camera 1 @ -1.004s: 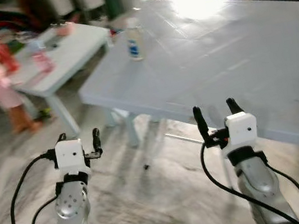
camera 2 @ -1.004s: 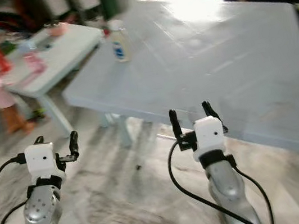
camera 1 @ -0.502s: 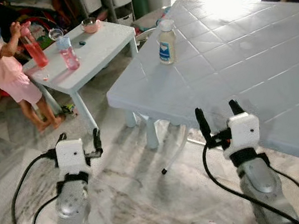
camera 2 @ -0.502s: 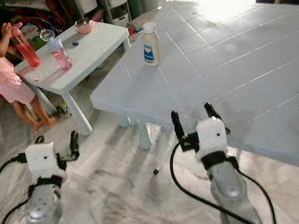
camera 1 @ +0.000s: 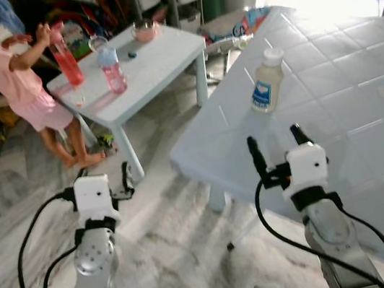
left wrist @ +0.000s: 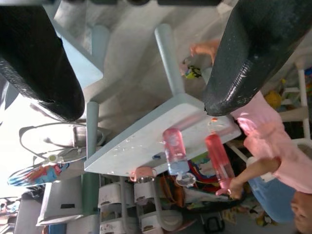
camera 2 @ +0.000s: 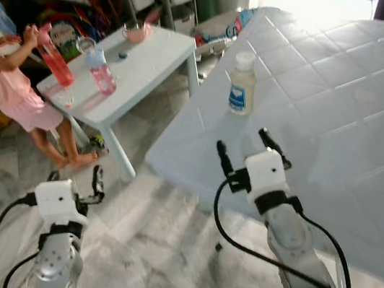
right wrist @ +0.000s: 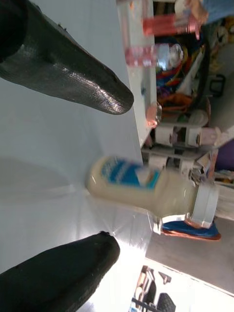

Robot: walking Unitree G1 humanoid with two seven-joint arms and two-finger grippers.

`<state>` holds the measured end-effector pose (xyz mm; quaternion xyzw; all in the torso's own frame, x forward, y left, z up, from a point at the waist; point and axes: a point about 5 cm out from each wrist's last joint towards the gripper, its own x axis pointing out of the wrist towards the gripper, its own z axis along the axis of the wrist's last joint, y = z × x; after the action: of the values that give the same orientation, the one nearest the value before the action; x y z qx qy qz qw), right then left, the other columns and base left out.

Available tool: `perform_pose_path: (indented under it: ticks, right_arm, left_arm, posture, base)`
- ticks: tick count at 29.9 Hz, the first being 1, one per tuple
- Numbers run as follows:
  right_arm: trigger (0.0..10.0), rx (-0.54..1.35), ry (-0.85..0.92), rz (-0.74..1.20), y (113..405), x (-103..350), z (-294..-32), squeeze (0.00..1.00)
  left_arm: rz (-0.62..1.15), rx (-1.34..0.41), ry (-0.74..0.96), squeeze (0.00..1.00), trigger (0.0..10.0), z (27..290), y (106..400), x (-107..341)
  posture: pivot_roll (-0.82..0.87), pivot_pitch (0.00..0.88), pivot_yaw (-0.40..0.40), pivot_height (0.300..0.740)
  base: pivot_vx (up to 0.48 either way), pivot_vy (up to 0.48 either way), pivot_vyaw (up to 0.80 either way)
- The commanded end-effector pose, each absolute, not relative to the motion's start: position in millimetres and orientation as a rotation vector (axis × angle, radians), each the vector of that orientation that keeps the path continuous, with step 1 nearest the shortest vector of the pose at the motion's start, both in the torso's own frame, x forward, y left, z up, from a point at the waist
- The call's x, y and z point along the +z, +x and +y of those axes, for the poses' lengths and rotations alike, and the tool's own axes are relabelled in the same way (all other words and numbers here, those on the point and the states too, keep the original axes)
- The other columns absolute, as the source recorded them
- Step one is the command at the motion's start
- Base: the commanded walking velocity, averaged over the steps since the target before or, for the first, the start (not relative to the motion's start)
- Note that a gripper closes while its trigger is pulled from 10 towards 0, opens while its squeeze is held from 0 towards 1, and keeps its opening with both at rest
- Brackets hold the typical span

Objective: Restocking fridge

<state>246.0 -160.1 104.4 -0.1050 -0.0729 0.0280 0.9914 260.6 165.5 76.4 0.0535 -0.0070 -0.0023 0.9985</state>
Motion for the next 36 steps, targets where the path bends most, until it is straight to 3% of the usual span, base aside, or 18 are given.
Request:
perform_pose_path:
  ticks: [1, 5, 36]
  right_arm:
    - [10.0, 0.036, -0.221, -0.16, 249.0, 107.4, -162.8, 0.0]
    - [10.0, 0.033, -0.228, -0.183, 252.4, 111.4, -162.1, 0.0]
    - [10.0, 0.042, -0.231, -0.172, 252.4, 107.3, -158.4, 0.0]
  left_arm:
    - [-0.024, -0.006, 0.119, 0.0, 10.0, 166.9, 260.7, 78.5]
    - [-0.023, -0.007, 0.107, 0.0, 10.0, 167.1, 259.8, 78.4]
    - [-0.027, -0.004, 0.109, 0.0, 10.0, 169.4, 253.8, 79.1]
  posture:
    - [-0.01, 0.064, 0.048, 0.74]
    - [-0.01, 0.068, 0.046, 0.74]
    - [0.0, 0.075, 0.044, 0.74]
  base:
    - [0.48, 0.0, 0.0]
    - [0.431, 0.0, 0.0]
    - [0.0, 0.0, 0.0]
